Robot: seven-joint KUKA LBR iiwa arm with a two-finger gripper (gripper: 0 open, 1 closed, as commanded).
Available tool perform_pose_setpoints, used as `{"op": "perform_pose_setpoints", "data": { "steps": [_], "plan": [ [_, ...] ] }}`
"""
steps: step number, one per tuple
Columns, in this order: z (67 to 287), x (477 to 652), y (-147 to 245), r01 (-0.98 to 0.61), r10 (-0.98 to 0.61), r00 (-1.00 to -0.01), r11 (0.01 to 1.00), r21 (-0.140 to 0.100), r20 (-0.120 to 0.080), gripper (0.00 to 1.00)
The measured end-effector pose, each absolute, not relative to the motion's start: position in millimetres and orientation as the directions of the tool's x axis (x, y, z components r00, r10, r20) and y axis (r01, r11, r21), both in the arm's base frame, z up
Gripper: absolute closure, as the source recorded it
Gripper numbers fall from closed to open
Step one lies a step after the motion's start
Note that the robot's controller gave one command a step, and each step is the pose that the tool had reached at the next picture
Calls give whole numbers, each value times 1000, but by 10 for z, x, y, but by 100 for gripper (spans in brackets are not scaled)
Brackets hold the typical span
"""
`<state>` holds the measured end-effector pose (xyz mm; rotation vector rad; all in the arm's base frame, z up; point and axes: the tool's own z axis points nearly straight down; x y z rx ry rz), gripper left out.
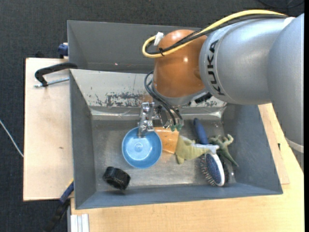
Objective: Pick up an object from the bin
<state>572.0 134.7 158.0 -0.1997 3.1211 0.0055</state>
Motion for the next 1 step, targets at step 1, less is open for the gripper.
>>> {"op": "perform_pose_setpoints", "data": {
  "steps": [1],
  "plan": [
    [1637, 5735, 1357, -127, -127, -992, 992, 2, -7, 100]
  ]
}}
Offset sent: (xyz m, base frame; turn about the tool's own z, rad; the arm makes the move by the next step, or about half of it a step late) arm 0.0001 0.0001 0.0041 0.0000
